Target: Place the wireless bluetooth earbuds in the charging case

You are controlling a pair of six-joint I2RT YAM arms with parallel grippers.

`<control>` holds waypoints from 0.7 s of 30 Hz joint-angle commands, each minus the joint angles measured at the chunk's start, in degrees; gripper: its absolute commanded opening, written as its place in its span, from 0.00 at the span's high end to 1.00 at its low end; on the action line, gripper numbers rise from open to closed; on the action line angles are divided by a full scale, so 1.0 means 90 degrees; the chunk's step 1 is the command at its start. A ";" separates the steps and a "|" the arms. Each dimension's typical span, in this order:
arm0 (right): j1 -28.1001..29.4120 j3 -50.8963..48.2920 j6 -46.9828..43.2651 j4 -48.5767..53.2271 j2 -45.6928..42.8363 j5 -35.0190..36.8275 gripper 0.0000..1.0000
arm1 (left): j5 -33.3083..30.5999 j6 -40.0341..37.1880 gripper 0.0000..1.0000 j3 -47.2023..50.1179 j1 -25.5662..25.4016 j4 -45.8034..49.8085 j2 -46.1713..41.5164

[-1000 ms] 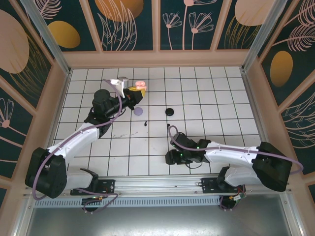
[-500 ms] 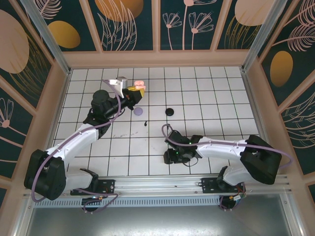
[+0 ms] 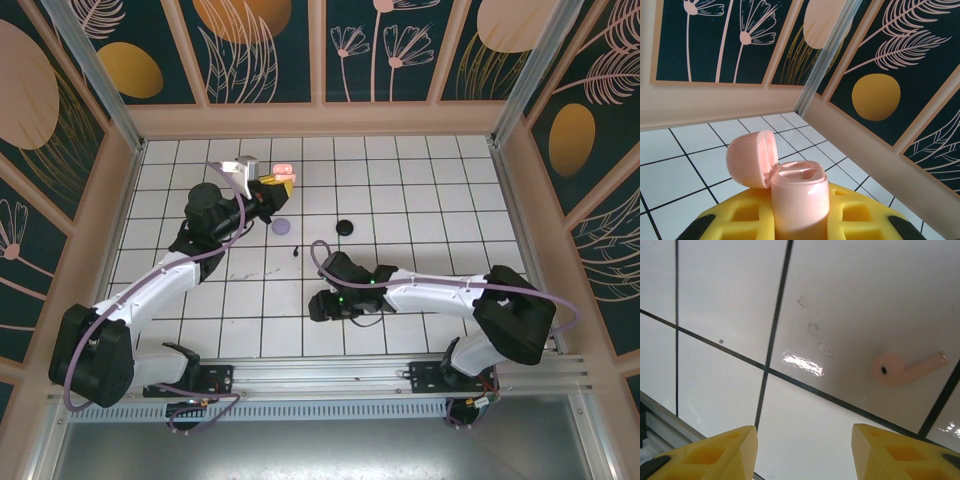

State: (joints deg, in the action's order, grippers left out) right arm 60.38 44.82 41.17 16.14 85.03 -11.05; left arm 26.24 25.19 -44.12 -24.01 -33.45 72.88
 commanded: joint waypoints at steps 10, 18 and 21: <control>-0.0174 0.0880 0.0270 0.1254 -0.0293 0.1234 0.52 | -0.0373 0.0062 1.00 0.0202 0.0024 -0.0333 -0.0305; -0.0296 0.0601 -0.0303 0.0685 -0.0125 0.1205 0.50 | -0.0425 0.0092 1.00 0.0234 0.0021 -0.0385 -0.0281; -0.0459 0.0616 -0.0547 0.0462 0.0077 0.1100 0.50 | -0.0406 0.0100 1.00 0.0224 0.0021 -0.0385 -0.0257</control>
State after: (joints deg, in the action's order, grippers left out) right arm 57.56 50.85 39.46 22.46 84.01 -1.61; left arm 23.05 25.21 -42.30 -24.01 -34.09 71.13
